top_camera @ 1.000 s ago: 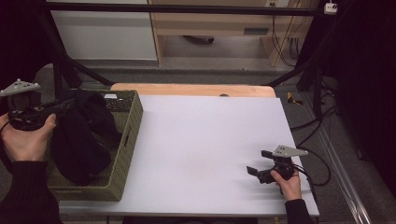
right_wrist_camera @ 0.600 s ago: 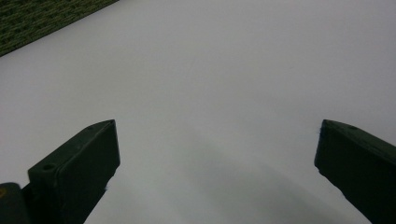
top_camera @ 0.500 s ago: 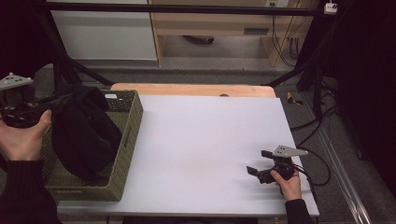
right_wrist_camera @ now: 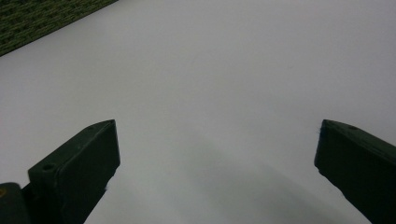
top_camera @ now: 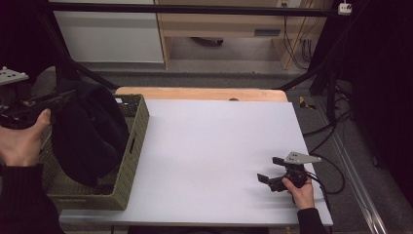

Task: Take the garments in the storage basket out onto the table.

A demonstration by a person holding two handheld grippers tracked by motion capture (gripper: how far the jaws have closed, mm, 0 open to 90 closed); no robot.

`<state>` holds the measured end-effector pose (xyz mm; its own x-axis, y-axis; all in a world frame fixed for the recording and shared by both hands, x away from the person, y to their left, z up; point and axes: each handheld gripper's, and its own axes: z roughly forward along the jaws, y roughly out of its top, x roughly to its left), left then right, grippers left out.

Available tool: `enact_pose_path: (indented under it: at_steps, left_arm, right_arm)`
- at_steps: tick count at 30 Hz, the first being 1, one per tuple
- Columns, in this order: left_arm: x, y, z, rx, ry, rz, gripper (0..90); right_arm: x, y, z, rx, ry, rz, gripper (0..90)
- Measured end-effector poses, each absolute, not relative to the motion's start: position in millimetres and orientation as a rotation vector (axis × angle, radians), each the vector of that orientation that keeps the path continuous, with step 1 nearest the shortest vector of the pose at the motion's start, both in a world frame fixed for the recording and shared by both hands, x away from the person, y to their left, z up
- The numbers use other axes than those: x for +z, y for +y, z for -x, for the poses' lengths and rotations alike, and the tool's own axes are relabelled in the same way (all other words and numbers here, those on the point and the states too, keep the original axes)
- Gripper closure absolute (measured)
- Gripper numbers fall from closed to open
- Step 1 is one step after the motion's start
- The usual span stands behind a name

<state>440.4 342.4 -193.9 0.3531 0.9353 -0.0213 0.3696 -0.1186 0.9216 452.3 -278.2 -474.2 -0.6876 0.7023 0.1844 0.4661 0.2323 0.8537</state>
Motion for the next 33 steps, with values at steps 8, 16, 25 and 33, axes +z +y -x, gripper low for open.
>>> enact_pose_path:
  at_steps: [8,16,25,33]
  left_arm:
    - [-184.2,325.9,-440.3,0.739,1.132,-1.681,75.9]
    - [-175.6,306.0,-442.0,0.711,1.085,-1.687,76.3]
    - [-174.2,284.0,-447.3,0.689,1.054,-1.714,77.1]
    - [-174.0,264.8,-450.8,0.675,1.023,-1.737,78.9]
  right_arm:
    - [-474.2,-278.4,-452.3,1.438,2.268,-1.098,0.8]
    - [-474.0,-278.4,-452.2,1.441,2.267,-1.101,0.8]
    - [-473.9,-278.4,-452.2,1.442,2.266,-1.104,0.8]
    - [-473.9,-278.4,-452.2,1.444,2.265,-1.104,0.9]
